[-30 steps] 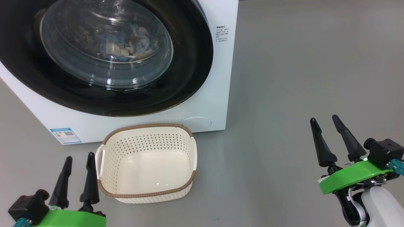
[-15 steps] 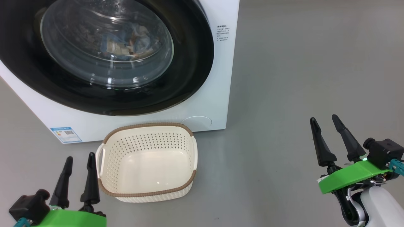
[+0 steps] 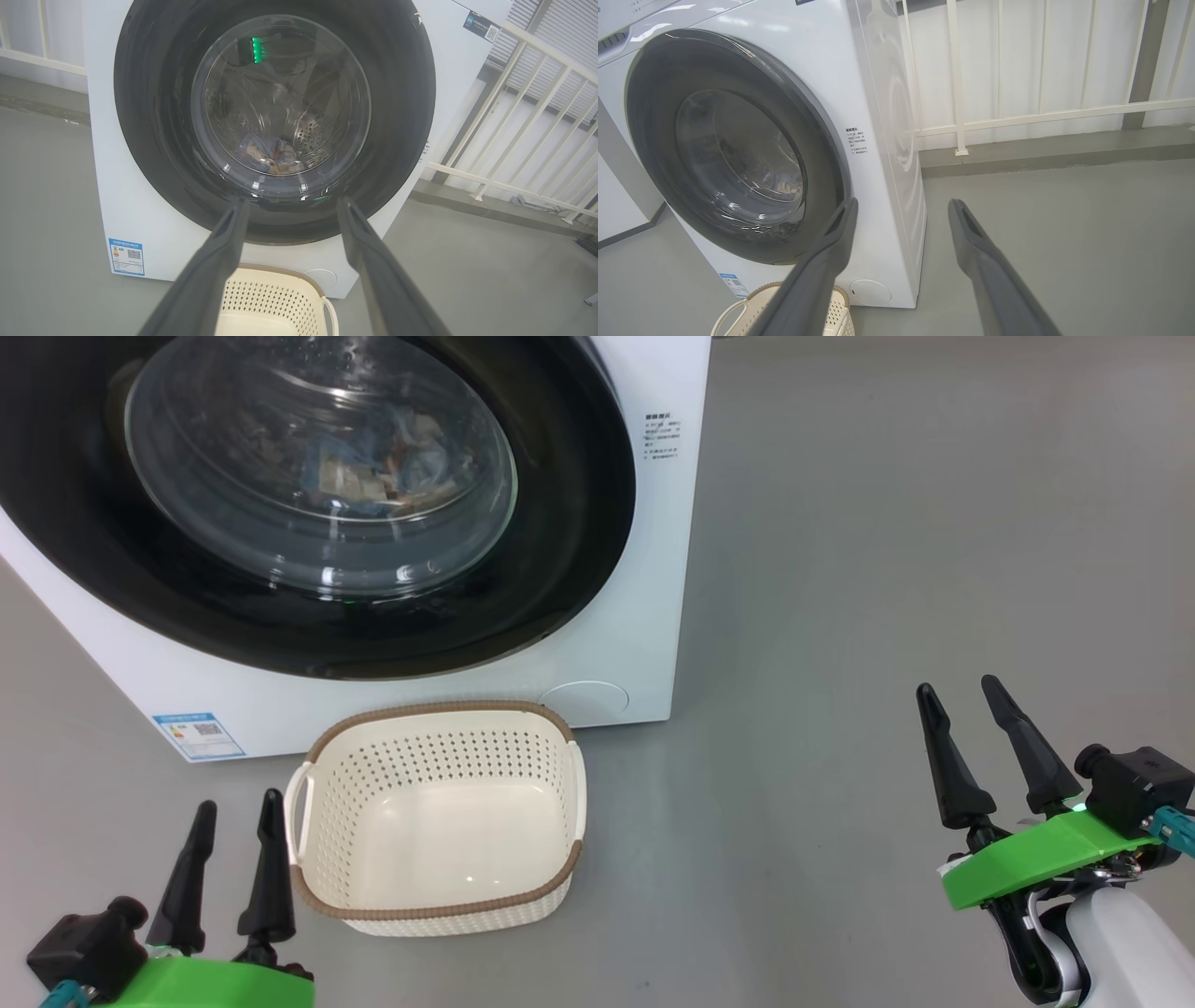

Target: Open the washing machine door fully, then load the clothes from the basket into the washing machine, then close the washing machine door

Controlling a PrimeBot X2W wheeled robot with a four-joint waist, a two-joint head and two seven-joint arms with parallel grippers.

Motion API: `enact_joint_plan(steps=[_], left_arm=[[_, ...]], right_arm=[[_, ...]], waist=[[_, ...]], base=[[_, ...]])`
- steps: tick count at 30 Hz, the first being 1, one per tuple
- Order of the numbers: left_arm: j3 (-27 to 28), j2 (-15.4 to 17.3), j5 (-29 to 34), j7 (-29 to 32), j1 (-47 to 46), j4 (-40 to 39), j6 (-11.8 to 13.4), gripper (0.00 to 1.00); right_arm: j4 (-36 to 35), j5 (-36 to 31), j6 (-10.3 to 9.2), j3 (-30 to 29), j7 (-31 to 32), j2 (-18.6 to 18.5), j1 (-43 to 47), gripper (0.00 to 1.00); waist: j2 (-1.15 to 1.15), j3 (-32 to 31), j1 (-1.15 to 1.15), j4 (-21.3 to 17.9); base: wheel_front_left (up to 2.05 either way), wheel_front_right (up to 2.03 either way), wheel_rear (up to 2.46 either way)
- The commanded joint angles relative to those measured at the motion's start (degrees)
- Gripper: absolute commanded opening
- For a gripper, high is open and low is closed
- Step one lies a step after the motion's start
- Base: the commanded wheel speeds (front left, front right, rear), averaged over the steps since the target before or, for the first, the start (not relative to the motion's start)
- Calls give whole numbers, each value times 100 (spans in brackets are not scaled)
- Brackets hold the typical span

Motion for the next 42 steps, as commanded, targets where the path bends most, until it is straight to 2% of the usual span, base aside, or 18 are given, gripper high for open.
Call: enact_joint_plan(steps=[1,7,8,14,18,24,42], left_arm=[[176,156,-14,-37,-186,-92,-20,100],[119,169,-25,-34,-187,-73,-20,100],[-62,10,0,1,5,36,1,0],[-67,-160,-117,43,121,238,2,0],[-29,-180,-309,111,126,222,1,0],[18,-205,-547,194,121,214,0,0],[195,-296,-1402,497,104,168,-3,0]], right_arm=[[-123,-67,-15,80,-27,-49,-8,100],[-120,-58,-15,94,-27,-58,-10,100],[17,4,0,4,0,8,1,0],[232,139,0,34,39,174,189,0],[208,350,-1,-15,104,199,214,0],[191,611,-1,-76,184,230,233,0],[111,1543,-4,-303,477,349,302,0]], waist=[[0,1,0,3],[0,4,0,20],[0,3,0,19],[0,-1,1,22],[0,-27,13,25],[0,-33,1,29],[0,-82,0,44]], base=[[0,0,0],[0,0,0],[0,0,0],[0,0,0],[0,0,0],[0,0,0],[0,0,0]])
